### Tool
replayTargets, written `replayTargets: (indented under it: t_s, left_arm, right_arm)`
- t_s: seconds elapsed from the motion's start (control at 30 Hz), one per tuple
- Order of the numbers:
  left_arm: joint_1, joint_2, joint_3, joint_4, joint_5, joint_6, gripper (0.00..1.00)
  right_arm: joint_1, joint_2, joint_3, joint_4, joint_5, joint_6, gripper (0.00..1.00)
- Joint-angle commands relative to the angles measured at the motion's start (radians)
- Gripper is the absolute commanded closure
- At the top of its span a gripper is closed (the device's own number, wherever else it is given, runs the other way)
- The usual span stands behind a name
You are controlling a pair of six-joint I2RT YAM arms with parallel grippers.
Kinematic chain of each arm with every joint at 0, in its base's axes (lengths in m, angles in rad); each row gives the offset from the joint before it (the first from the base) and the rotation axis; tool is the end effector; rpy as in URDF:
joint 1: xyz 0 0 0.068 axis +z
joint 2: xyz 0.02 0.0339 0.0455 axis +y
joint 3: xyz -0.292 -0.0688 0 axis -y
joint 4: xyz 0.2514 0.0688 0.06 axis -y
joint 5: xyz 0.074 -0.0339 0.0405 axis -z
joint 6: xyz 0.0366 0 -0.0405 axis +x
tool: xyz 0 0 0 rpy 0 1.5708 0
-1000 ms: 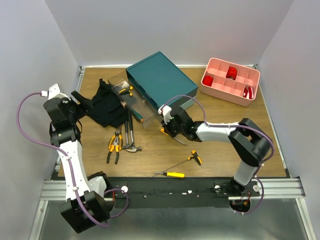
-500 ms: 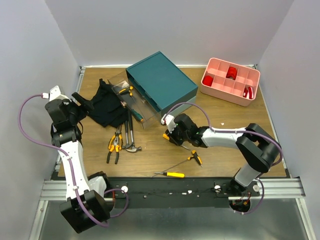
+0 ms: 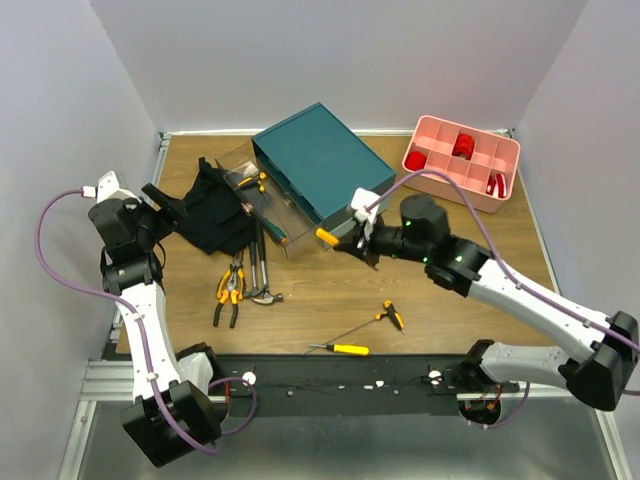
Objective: Sort the tools into containers
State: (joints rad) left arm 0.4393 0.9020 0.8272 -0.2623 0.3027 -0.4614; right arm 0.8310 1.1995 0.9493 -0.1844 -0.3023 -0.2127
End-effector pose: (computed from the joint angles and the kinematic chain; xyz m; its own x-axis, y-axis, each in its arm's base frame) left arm 0.1829 0.0739 0.3476 -0.2007 -0.5638 -0.8011 -0.2688 0.8181 -0.5084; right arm 0.1748 0.2077 0.3356 -0.0902 -0.3977 -0.9131 -0.9271 0.3685 -0.0689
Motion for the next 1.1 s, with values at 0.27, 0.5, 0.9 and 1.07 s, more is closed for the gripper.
replayTargets:
  t_s: [0.27,0.5,0.9,1.07]
  left_arm:
    - [0.009,0.003,0.035,0.002,0.041,-0.014,0.19]
    - [0.019,-0.014,0.018,-0.006,0.05,-0.017,0.19]
    - [0.029,-0.018,-0.01,0.04,0.078,-0.051,0.19]
    - [0.027,-0.014,-0.008,0.058,0.093,-0.042,0.19]
  right_arm:
    - [-0.015,0.444,0.503,0.175,-0.031,0.131,0.99]
    - [-0.015,0.65,0.701,0.16,0.022,0.141,0.54]
    - [-0.041,0.349,0.461,-0.222,-0.265,-0.242,0.34]
    - [-0.07,0.149,0.171,-0.507,-0.352,-0.795,0.35]
